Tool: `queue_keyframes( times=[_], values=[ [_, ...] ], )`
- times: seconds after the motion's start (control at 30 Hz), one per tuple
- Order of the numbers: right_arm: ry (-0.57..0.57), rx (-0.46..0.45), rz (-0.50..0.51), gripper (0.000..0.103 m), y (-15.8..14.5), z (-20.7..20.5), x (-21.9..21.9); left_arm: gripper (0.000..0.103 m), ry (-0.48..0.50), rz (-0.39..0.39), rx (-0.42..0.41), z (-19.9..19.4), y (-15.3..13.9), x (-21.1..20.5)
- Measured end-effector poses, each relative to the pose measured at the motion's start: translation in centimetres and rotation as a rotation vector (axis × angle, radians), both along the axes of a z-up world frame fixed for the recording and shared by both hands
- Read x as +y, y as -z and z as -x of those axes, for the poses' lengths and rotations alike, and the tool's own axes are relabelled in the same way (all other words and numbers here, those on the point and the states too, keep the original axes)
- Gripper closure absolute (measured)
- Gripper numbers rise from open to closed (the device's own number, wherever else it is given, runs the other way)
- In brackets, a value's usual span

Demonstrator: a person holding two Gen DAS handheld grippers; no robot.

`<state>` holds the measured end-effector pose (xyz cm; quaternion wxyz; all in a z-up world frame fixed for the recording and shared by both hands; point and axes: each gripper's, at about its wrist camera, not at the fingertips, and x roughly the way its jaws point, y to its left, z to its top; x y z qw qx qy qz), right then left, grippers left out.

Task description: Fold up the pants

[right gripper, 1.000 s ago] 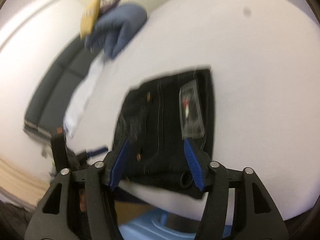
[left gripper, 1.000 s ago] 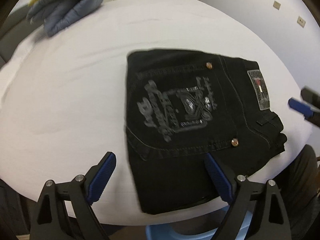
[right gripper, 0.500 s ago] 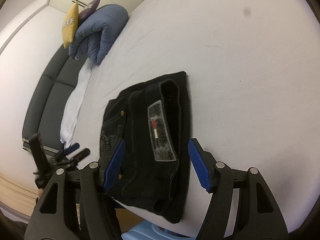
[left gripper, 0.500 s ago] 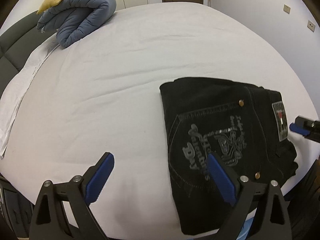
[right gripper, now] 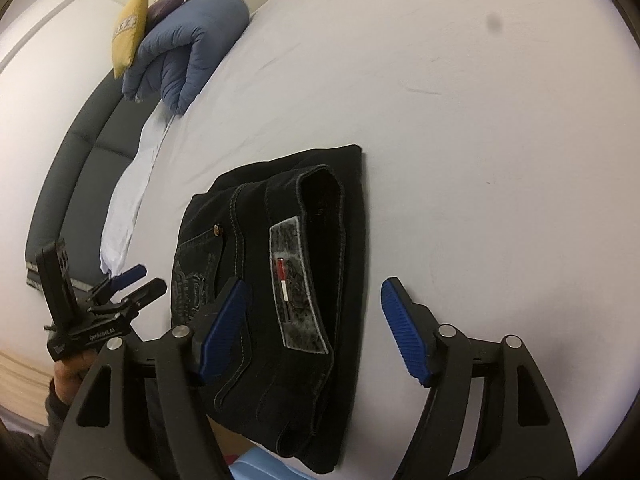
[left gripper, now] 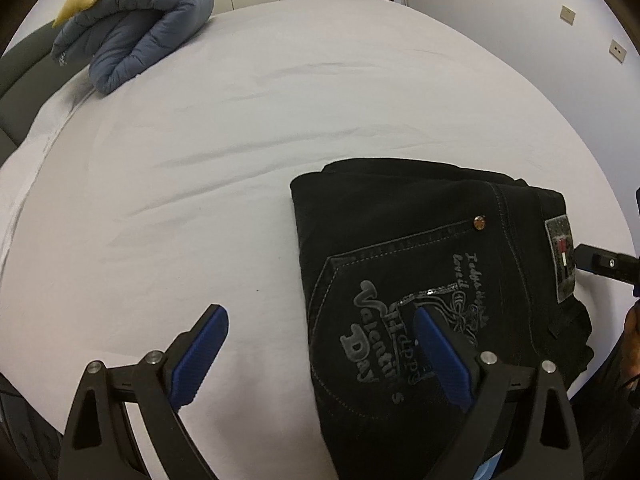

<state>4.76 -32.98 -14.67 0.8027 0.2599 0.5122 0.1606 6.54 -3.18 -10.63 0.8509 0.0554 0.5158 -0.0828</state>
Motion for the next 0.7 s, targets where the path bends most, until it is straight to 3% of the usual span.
queue_keyframes(
  times=[0.17, 0.3, 0.4, 0.5, 0.57, 0.6, 0.67, 0.7],
  values=[
    [-0.023, 0.018, 0.005, 0.034, 0.5, -1.1, 0.6, 0.005, -0.007, 0.048, 0.068, -1.2, 2.0, 0.2],
    [-0.018, 0.05, -0.016, 0.033, 1.6, -1.9, 0.6, 0.005, -0.015, 0.145, 0.156, -2.5, 4.1, 0.9],
    [-0.023, 0.058, -0.039, 0.033, 2.1, -2.5, 0.9, 0.005, -0.022, 0.204, 0.177, -3.0, 4.9, 1.0],
    [-0.036, 0.074, -0.04, 0.033, 2.6, -3.3, 1.5, 0.019, -0.002, 0.233, 0.183, -3.2, 4.8, 0.6],
    [-0.046, 0.076, -0.07, 0.032, 2.7, -4.0, 2.1, 0.037, 0.019, 0.273, 0.203, -3.5, 4.7, 0.2],
    [-0.052, 0.077, -0.062, 0.032, 2.8, -4.3, 2.7, 0.037, 0.025, 0.267, 0.21, -3.6, 4.6, -0.2],
    [-0.068, 0.077, -0.033, 0.038, 3.0, -4.8, 3.5, 0.047, 0.045, 0.248, 0.21, -3.7, 4.5, -0.8],
    [-0.069, 0.076, -0.003, 0.046, 2.9, -4.9, 3.9, 0.05, 0.053, 0.243, 0.206, -3.7, 4.4, -1.2]
  ],
)
